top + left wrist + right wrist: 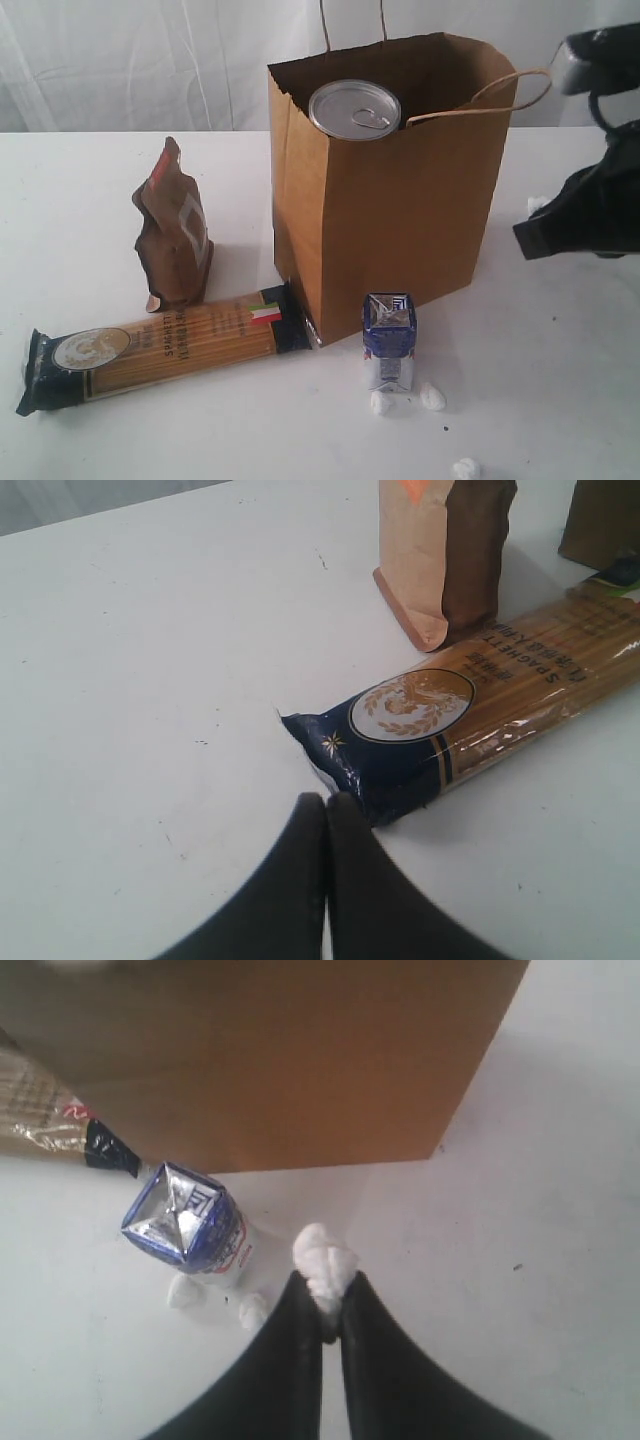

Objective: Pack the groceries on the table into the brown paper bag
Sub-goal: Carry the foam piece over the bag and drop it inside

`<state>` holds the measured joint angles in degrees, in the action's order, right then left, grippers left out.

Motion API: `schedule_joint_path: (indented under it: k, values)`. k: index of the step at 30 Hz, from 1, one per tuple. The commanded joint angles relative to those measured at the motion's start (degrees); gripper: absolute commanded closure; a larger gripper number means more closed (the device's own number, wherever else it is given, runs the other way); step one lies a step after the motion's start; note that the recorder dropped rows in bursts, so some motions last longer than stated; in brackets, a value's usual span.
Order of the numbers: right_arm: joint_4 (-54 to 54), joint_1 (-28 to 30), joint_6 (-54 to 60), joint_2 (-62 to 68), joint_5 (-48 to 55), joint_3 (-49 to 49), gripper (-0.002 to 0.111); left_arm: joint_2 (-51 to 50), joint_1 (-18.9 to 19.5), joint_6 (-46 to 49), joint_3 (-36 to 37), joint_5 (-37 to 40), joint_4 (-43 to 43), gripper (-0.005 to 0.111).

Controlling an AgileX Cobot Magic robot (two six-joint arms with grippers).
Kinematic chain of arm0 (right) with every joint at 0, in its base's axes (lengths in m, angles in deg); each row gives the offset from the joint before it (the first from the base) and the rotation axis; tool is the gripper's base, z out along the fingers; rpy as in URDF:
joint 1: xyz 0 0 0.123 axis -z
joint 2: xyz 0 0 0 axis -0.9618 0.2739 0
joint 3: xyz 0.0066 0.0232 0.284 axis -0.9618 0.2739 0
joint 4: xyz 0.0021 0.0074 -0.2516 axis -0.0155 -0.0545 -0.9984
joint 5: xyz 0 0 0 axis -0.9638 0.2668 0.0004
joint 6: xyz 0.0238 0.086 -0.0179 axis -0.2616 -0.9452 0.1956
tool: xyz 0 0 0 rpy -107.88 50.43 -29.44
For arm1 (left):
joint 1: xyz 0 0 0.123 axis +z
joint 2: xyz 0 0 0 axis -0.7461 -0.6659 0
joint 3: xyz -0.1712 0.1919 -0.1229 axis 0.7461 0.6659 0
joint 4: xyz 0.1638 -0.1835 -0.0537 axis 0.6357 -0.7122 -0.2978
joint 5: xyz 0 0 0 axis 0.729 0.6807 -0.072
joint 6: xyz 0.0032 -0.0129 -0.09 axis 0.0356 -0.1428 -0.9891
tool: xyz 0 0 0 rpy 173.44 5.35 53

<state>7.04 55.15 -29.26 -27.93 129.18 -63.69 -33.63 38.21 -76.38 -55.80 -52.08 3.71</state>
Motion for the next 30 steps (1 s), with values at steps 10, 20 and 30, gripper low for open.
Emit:
schedule_joint_path:
  k: [10,20,30]
  values:
    - [-5.5,0.1,-0.5,-3.0,0.7,-8.1,0.108,0.3,0.2,-0.1,0.1,0.2,-0.1,0.107]
    - [-5.5,0.1,-0.5,-3.0,-8.4,-14.2,0.108,0.3,0.2,-0.1,0.1,0.2,-0.1,0.107]
    - [-0.7,0.0,-0.3,5.3,-18.7,-14.3,0.108,0.3,0.2,-0.1,0.1,0.2,-0.1,0.107]
